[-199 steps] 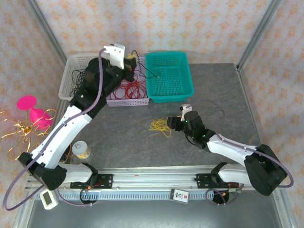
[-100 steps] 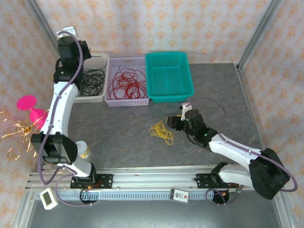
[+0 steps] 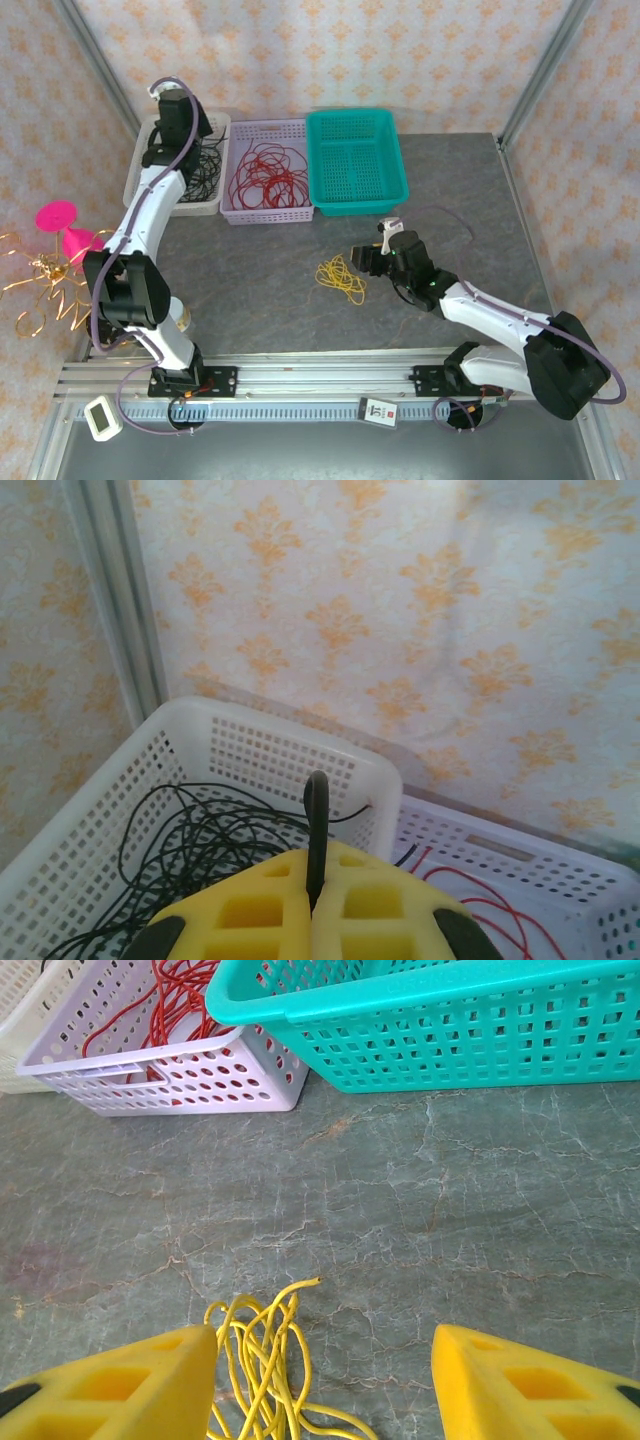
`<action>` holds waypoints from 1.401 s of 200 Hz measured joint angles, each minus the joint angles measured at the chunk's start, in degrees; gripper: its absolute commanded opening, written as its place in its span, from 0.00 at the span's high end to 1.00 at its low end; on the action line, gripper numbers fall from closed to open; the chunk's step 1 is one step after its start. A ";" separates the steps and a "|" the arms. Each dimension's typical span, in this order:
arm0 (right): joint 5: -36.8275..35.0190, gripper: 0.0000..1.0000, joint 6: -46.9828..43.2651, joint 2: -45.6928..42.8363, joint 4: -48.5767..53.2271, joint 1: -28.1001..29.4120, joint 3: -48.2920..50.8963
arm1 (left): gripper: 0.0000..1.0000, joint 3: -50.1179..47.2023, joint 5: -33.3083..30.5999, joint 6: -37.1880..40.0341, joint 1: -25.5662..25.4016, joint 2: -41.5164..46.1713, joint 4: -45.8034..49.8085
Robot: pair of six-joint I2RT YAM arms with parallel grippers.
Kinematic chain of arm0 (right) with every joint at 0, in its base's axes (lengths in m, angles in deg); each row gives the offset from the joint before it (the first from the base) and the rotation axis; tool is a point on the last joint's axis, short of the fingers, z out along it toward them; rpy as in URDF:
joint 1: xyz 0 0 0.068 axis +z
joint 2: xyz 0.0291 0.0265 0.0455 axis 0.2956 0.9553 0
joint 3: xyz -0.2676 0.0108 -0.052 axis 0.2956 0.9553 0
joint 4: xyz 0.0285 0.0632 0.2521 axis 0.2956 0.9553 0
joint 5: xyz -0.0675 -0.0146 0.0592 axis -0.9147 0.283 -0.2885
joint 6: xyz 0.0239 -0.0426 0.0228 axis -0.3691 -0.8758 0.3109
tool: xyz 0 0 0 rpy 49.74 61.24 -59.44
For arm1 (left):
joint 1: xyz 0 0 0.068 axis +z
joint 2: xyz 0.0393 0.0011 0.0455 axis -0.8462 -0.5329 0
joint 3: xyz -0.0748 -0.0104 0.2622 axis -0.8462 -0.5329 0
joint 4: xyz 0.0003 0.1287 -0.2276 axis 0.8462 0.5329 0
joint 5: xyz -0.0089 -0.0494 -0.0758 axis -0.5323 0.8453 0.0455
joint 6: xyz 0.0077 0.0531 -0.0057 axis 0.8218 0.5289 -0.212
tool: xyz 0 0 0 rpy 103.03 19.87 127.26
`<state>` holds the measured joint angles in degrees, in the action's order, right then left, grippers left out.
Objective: Untangle the cables
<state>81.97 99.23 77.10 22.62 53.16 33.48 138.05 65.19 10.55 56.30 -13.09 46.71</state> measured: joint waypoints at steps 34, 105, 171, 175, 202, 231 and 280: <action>0.68 0.42 0.00 0.83 -0.02 0.00 0.00 | 1.00 -3.54 -4.48 -3.19 -3.91 -0.26 -4.48; 0.87 0.41 -0.26 0.96 -0.02 0.00 1.29 | 1.00 0.87 -32.87 -3.85 -8.92 -8.04 -9.44; 1.11 0.41 -1.33 4.00 -0.42 0.00 1.40 | 1.00 8.28 -43.01 -9.68 -8.59 -16.35 -7.28; 1.14 0.41 -1.51 4.28 -0.42 0.00 1.40 | 1.00 8.39 -43.25 -10.12 -8.57 -17.22 -6.91; 1.57 0.41 -1.95 4.59 -0.44 0.00 1.40 | 1.00 9.90 -43.34 -13.77 -7.54 -24.87 -3.21; 1.55 0.41 -2.19 4.35 -0.50 0.00 2.93 | 1.00 9.94 -43.23 -16.59 -4.55 -29.05 0.11; 1.55 0.41 -2.40 4.33 -0.42 0.00 3.54 | 0.47 10.64 -40.11 -20.00 -1.22 -29.42 3.08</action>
<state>83.52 96.83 81.43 22.21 53.16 37.02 148.70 25.08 -9.45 55.08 -42.51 49.79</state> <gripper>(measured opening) 0.591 0.273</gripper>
